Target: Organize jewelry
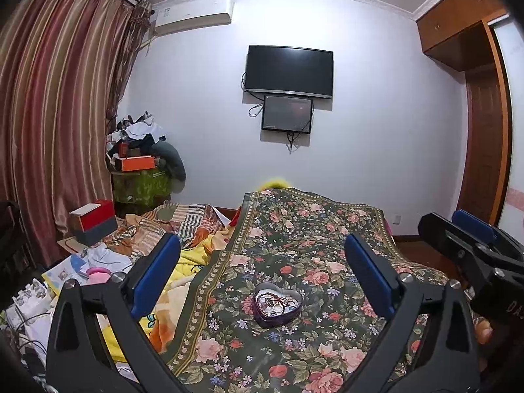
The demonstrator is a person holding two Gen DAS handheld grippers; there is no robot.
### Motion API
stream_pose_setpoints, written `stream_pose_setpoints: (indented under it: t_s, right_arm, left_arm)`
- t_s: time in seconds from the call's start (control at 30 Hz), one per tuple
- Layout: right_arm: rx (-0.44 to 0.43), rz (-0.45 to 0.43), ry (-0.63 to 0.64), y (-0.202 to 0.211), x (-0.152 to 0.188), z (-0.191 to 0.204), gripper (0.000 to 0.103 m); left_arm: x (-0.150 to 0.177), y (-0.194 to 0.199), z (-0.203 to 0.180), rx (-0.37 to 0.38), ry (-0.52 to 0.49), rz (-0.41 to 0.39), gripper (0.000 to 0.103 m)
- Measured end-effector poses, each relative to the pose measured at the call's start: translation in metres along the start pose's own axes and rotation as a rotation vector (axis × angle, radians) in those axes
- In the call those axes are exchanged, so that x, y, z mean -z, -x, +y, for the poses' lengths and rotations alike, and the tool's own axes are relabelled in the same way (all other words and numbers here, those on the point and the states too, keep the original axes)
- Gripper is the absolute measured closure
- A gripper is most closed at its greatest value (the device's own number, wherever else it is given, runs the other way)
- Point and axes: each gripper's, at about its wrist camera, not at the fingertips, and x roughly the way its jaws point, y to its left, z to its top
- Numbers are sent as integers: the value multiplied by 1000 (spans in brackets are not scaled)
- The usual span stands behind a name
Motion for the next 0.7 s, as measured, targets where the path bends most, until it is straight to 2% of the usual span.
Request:
stream_pose_setpoints:
  t_s: [0.37,0.7]
  right_arm:
    - [3,2,0,1,0,-1,11]
    - [11,4,-5,0,-1,-1,11]
  left_arm:
    - [1,-7,12,-8,37,20,1]
    - [1,-8,10,12,21,23,1]
